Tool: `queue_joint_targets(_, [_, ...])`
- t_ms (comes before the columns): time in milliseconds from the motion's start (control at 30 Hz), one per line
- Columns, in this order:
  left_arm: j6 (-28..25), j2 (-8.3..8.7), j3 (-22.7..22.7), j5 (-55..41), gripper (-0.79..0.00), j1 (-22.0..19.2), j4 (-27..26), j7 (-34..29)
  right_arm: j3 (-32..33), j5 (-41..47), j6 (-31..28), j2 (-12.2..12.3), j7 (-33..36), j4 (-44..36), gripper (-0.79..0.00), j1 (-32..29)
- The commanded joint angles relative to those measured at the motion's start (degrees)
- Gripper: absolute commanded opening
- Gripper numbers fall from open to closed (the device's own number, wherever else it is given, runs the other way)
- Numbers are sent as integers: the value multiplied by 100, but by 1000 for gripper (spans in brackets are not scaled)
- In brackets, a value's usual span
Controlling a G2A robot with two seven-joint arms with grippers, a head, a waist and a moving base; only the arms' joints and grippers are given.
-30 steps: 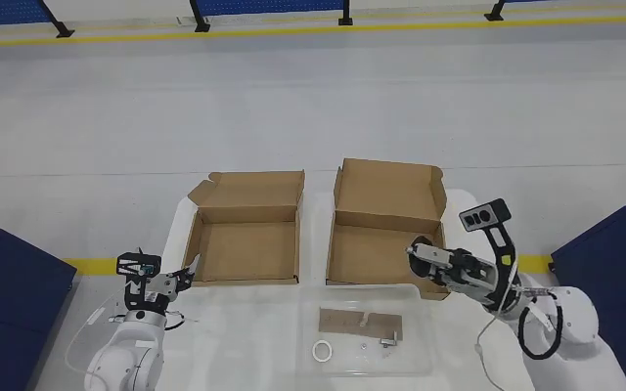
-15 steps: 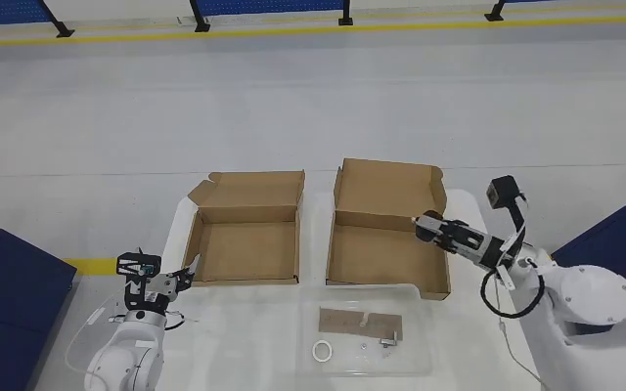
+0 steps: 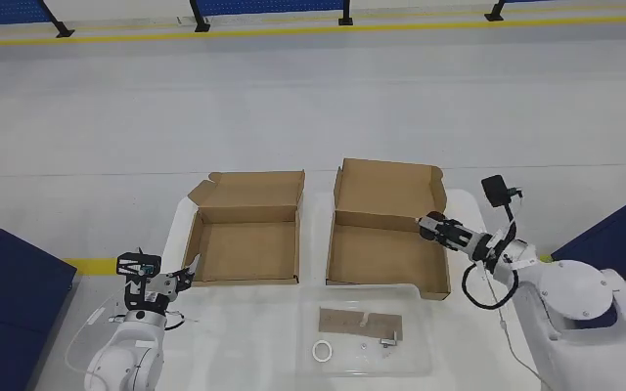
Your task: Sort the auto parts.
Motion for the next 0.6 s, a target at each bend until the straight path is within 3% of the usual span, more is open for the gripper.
queue_joint_targets(0, [0, 0, 0, 0, 0, 0, 0, 0, -276, -580, 297, 14, 86, 54, -785, 260])
queue_joint_targets(233, [0, 0, 0, 0, 0, 0, 0, 0, -1418, -1764, 908, -3, 503, 701, -785, 1405])
queue_joint_targets(567, [0, 0, 0, 0, 0, 0, 0, 0, -2714, -2282, 1283, -200, 607, 2083, -785, 2518])
